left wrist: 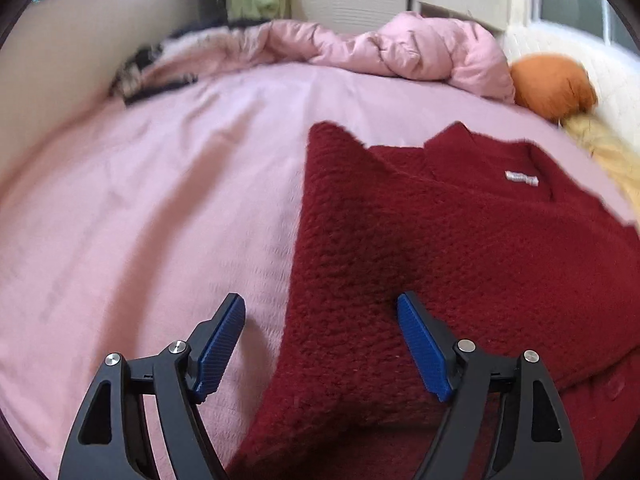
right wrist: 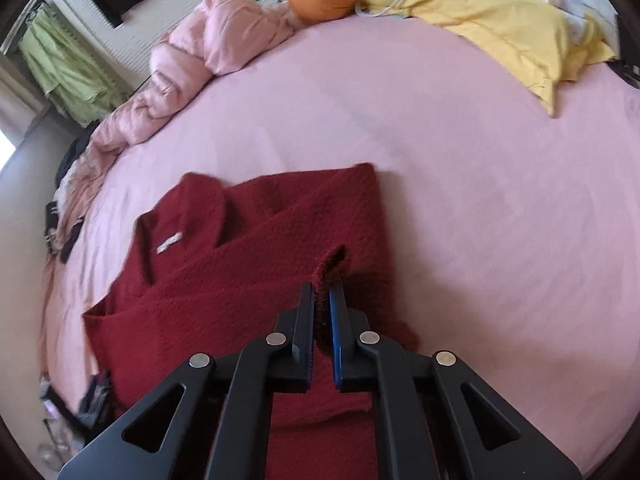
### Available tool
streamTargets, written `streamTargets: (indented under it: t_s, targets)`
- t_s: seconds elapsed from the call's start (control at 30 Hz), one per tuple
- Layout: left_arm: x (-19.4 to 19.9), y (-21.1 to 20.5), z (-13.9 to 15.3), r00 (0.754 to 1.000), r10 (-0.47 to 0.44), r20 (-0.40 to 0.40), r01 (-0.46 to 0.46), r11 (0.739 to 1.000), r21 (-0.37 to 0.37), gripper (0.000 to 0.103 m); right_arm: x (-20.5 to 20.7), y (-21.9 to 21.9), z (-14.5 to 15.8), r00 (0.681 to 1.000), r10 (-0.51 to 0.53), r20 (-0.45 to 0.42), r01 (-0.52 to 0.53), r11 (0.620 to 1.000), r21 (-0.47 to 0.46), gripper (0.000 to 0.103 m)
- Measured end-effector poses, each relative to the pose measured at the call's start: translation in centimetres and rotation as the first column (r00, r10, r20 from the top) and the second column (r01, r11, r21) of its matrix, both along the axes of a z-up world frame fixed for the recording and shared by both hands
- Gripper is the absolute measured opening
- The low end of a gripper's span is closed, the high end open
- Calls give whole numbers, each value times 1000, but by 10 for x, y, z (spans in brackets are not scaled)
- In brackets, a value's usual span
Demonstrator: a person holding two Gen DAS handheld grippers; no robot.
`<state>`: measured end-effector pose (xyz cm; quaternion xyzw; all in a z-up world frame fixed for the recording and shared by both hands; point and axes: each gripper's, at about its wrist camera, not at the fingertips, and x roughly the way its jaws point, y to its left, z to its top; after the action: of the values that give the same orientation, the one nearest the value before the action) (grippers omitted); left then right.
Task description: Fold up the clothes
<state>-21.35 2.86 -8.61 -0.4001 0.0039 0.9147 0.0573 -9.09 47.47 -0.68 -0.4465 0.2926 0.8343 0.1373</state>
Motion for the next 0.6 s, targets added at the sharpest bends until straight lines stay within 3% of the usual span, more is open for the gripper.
streamTargets:
  t_s: [0.07, 0.13, 0.23, 0.4, 0.47, 0.53, 0.6]
  targets:
    - [-1, -8, -1, 1000, 15, 6, -16, 999, 43, 84, -12, -24, 32, 994, 89, -59, -88, 996, 6, 6]
    - [0, -5, -1, 1000, 15, 1, -15, 999, 29, 84, -23, -48, 63, 977, 176, -118, -176, 984, 18, 6]
    - [1, -2, 0, 1000, 16, -7, -16, 1000, 15, 84, -30, -87, 133, 912, 305, -275, -294, 952, 83, 6]
    - [1, -3, 0, 1000, 21, -8, -21, 1000, 19, 84, -8, -90, 210, 817, 313, -485, -229, 947, 227, 6]
    - [1, -3, -1, 1000, 23, -7, -22, 1000, 18, 84, -3, -63, 192, 848, 245, -471, -178, 967, 182, 6]
    - [0, -3, -1, 1000, 22, -6, -22, 1000, 18, 84, -2, -29, 140, 918, 144, -369, -92, 984, 155, 6]
    - [-1, -3, -1, 1000, 21, -5, -21, 1000, 14, 84, -2, 1, 80, 968, 51, -247, -25, 994, 107, 6]
